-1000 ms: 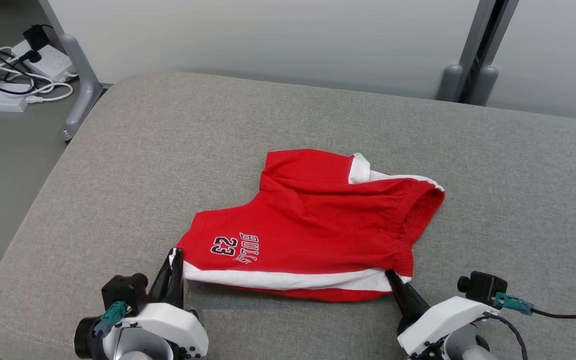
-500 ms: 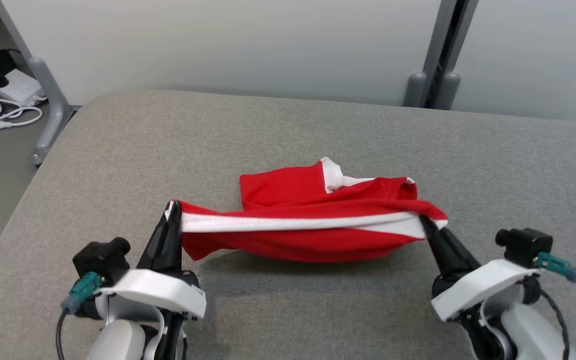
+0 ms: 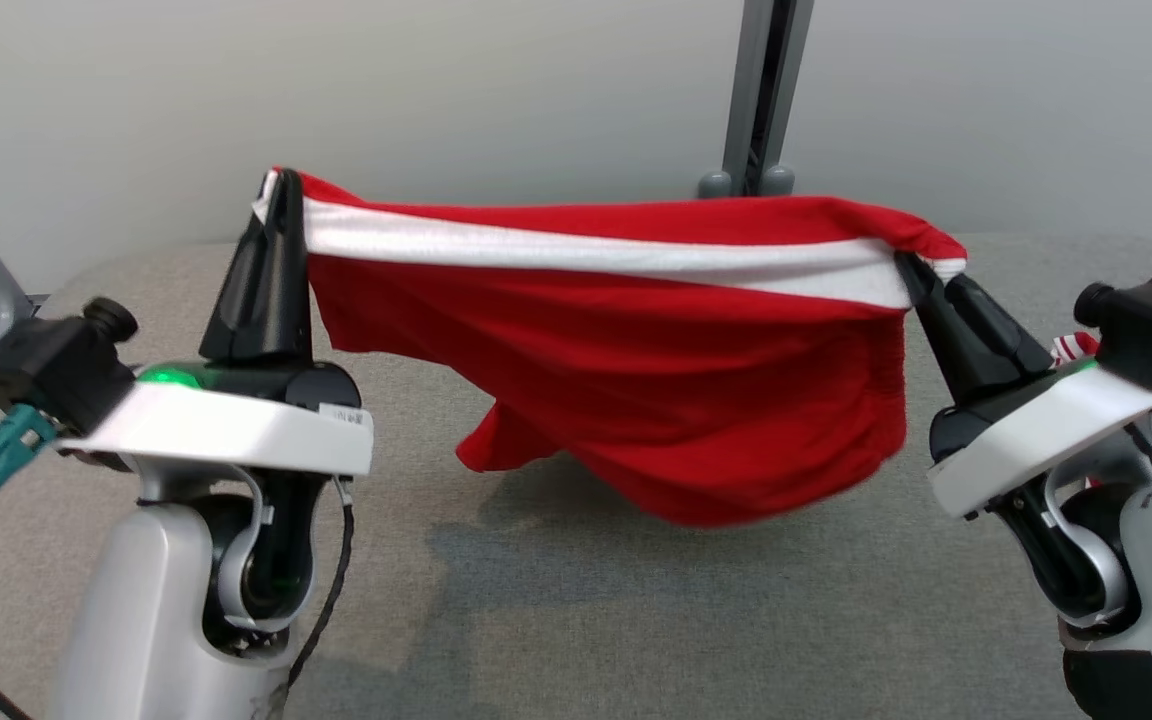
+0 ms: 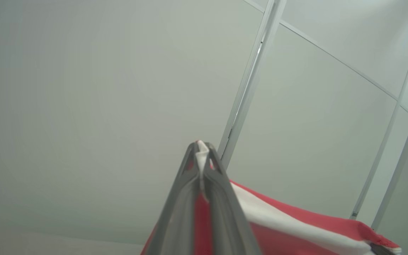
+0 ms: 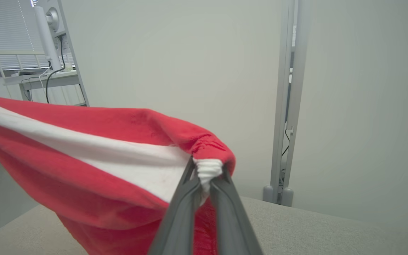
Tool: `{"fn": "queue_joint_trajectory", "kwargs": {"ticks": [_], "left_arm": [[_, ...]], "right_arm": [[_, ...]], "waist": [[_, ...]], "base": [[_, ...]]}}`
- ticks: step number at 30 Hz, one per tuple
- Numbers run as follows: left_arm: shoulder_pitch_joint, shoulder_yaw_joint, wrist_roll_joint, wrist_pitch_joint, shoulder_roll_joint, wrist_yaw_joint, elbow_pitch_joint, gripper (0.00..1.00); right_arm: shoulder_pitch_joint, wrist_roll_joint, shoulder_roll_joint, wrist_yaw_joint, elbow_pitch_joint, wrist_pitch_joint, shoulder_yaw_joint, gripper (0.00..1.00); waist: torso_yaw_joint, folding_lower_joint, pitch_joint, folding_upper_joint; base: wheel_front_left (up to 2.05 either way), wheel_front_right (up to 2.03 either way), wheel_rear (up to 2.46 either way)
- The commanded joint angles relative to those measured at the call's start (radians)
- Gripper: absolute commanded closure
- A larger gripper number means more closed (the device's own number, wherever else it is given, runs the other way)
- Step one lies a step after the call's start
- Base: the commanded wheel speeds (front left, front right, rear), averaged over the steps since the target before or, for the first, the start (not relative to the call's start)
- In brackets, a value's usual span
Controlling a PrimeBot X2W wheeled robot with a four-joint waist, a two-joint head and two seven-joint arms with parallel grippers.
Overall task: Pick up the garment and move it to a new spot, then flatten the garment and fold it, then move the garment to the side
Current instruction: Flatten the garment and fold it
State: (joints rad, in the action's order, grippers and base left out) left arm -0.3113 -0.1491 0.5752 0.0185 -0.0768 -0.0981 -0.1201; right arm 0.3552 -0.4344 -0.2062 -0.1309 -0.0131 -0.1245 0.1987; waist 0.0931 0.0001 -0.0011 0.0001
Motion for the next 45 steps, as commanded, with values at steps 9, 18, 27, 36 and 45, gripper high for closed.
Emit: {"fn": "queue_joint_trajectory", "kwargs": {"ticks": [9,18,27,36,45], "left_arm": [[-0.154,0.037,0.086,-0.072,0.011,-0.062,-0.038,1.00],[-0.464,0.049,0.187,-0.165,0.016,-0.094,0.124,1.00],[-0.978,0.077,0.148,-0.085,0.001,-0.076,0.471,1.00],[-1.214,0.031,0.178,0.183,0.021,0.070,0.754,1.00],[-1.094,-0.111,0.302,0.243,0.022,0.197,0.943,1.00]], "right_arm": [[0.109,0.010,0.071,0.000,0.147,-0.229,-0.123,1.00],[0.443,-0.066,0.084,0.000,0.027,-0.369,-0.145,1.00],[0.955,-0.061,0.074,0.000,-0.339,-0.179,-0.070,1.00],[1.138,-0.150,0.064,0.000,-0.638,0.301,0.110,1.00],[1.027,-0.356,0.022,0.000,-0.783,0.374,0.374,1.00]], "waist": [[-0.054,-0.0001,0.055,-0.0001],[-0.075,-0.0001,0.282,-0.0001],[-0.097,-0.0001,0.498,-0.0001],[-0.047,-0.0001,0.636,-0.0001],[-0.002,-0.0001,0.701,-0.0001]], "base": [[0.00,0.00,0.00],[0.00,0.00,0.00],[0.00,0.00,0.00],[0.00,0.00,0.00],[0.00,0.00,0.00]]}}
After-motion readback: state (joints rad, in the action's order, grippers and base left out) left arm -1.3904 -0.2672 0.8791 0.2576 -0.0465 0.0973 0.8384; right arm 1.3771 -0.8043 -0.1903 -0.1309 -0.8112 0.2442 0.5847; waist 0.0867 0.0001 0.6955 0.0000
